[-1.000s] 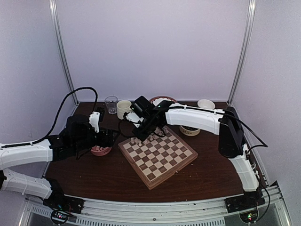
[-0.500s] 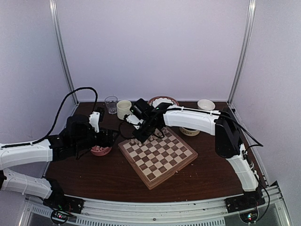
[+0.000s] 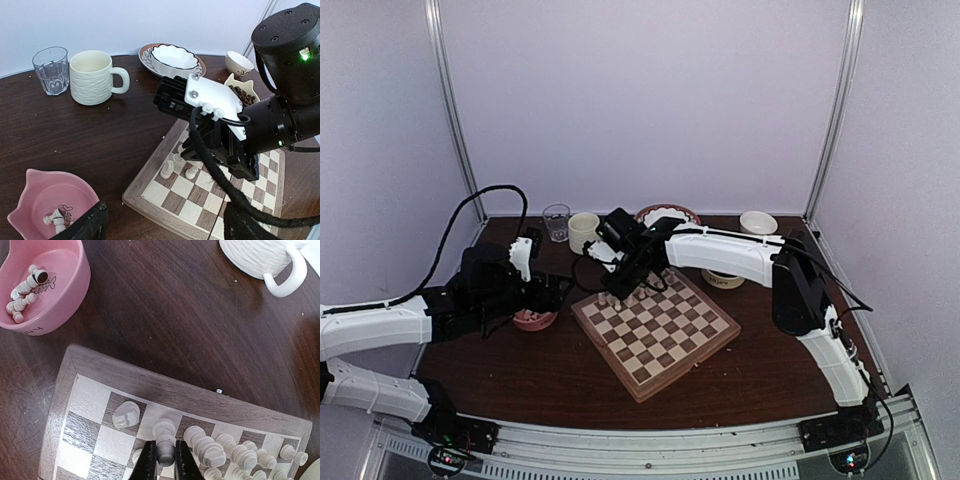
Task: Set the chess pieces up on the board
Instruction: Place the bishop on f1.
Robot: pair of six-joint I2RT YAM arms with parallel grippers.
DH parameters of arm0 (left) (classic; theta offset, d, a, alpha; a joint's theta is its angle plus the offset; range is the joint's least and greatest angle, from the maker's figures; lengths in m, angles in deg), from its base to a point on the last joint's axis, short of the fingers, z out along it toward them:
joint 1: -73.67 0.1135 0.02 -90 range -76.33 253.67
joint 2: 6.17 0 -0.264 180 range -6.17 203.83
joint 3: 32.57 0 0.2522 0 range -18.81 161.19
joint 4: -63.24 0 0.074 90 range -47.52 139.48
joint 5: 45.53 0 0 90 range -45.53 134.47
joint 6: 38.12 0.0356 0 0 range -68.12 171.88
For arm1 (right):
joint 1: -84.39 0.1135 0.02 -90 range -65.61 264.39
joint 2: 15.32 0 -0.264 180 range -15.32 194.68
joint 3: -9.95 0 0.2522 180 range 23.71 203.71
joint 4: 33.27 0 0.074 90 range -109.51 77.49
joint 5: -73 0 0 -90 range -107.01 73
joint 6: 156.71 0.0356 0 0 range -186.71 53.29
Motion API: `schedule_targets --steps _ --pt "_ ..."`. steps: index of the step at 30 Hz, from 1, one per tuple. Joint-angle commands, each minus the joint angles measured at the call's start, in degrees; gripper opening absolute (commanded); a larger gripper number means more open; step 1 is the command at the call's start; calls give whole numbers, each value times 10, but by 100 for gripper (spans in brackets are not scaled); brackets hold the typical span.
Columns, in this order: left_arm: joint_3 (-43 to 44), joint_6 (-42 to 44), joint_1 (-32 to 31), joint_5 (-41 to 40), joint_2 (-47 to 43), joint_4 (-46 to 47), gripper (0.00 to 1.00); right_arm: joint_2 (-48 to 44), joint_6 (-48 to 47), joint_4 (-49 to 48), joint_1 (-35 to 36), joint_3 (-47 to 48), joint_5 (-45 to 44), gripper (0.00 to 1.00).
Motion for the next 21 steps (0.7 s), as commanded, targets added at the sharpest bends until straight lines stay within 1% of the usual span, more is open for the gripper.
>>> schedule_targets --steps 1,9,15,21 --pt "13 0 1 -6 -7 12 80 12 -2 3 -4 16 -4 0" --pt "14 0 1 -6 -8 12 80 17 -2 3 -5 17 4 1" --pt "15 0 1 -7 -7 10 80 20 -2 6 -5 20 10 3" --pt "14 0 1 -8 -8 10 80 21 -2 6 -5 21 16 4"
